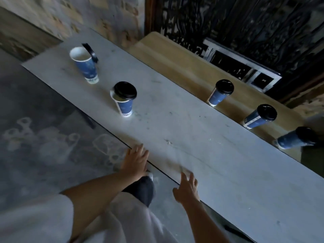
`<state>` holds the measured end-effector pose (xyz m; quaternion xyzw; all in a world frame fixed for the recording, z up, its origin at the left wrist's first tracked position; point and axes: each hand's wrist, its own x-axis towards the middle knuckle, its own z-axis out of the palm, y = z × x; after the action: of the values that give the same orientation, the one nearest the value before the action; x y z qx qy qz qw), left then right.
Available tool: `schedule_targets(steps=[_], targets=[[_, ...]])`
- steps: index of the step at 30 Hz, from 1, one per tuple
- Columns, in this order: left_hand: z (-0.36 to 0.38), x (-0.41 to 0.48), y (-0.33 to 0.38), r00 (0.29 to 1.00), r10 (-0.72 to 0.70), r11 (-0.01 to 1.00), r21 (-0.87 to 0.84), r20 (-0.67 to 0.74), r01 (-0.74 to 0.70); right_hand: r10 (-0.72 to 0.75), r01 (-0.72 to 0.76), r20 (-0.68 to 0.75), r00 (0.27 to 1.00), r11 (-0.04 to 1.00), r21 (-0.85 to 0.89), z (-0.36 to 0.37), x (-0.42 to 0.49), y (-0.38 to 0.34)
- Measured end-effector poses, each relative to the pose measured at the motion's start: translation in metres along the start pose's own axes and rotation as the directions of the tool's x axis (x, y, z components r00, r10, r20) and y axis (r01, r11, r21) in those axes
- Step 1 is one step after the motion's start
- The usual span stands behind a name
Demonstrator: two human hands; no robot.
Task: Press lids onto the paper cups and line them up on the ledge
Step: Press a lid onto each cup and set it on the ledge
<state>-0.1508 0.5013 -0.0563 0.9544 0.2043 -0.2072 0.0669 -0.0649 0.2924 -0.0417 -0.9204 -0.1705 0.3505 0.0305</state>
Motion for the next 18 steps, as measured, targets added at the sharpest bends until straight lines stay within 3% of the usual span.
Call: schedule_targets(steps=[8,14,18], targets=[[-0.019,0.022,-0.116,0.976,-0.215,0.975,-0.064,-0.046,0.212,0.001,0.003,0.085,0.996,0.999,-0.046,-0.010,0.024,-0.076],[-0.022,0.062,-0.195,0.980,-0.186,0.978,-0.114,-0.073,0.177,0.031,-0.028,0.050,0.998,0.998,-0.063,-0.022,0.070,-0.166],[-0.030,0.087,-0.252,0.995,-0.092,0.987,-0.135,-0.048,0.085,0.069,-0.063,0.110,0.992,0.997,-0.055,-0.033,0.094,-0.228]])
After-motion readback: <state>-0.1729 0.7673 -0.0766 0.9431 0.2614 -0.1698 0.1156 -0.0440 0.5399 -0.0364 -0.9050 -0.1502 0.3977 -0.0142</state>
